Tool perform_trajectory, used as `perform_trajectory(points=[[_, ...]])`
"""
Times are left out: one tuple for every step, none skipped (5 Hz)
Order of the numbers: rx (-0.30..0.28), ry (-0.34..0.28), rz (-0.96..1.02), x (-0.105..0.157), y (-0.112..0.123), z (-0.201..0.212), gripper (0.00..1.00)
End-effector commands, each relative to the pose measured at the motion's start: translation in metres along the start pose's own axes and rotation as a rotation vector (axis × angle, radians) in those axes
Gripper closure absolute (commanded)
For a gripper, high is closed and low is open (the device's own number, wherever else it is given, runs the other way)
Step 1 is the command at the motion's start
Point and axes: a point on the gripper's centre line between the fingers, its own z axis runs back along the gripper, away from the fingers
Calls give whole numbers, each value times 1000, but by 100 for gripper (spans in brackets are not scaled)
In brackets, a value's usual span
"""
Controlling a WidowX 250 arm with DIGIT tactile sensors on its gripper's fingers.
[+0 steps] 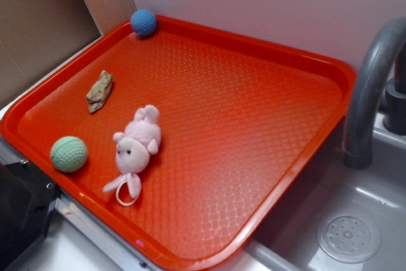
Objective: Grab the pink bunny.
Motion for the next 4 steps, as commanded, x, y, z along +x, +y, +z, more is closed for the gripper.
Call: perform_trajectory(points=[[0, 0, 0, 0, 0, 0, 0], [13, -22, 212, 8, -8, -16, 0], [-17, -19, 305, 11, -16, -24, 0], [-7, -19, 325, 17, -23, -44, 0]])
